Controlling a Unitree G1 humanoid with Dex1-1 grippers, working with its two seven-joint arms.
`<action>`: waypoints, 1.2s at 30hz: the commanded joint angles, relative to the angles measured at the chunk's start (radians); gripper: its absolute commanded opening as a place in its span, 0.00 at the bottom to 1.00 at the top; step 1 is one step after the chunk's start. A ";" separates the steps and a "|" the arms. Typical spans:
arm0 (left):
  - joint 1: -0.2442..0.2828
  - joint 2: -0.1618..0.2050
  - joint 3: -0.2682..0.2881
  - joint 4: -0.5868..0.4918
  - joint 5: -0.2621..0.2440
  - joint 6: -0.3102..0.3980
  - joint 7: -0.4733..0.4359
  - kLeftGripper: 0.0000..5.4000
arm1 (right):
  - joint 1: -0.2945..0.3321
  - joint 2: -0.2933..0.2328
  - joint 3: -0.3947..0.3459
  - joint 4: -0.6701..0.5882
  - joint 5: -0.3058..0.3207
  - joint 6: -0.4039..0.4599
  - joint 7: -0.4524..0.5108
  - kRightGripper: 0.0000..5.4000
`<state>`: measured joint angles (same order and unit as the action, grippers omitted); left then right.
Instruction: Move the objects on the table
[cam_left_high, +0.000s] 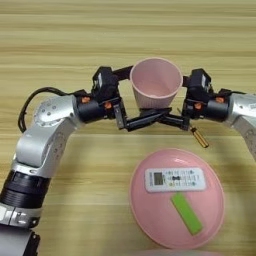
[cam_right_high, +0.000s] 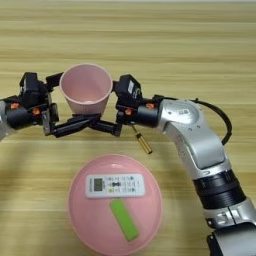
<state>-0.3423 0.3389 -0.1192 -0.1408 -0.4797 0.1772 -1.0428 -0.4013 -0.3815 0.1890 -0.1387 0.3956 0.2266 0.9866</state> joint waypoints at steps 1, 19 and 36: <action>0.003 0.003 -0.002 -0.029 -0.021 -0.027 -0.030 1.00 | 0.004 -0.002 -0.019 -0.002 0.002 0.001 -0.015 0.76; -0.026 -0.015 0.061 0.004 -0.042 -0.056 0.020 1.00 | 0.090 -0.025 -0.068 -0.003 0.018 -0.009 -0.020 0.76; -0.141 -0.145 0.220 0.293 0.028 -0.245 0.318 1.00 | 0.217 -0.014 -0.203 0.063 -0.006 -0.055 -0.160 0.76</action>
<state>-0.4684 0.2095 0.0863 0.0997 -0.4780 -0.0320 -0.7600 -0.1996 -0.3995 0.0119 -0.0903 0.4080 0.1867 0.8670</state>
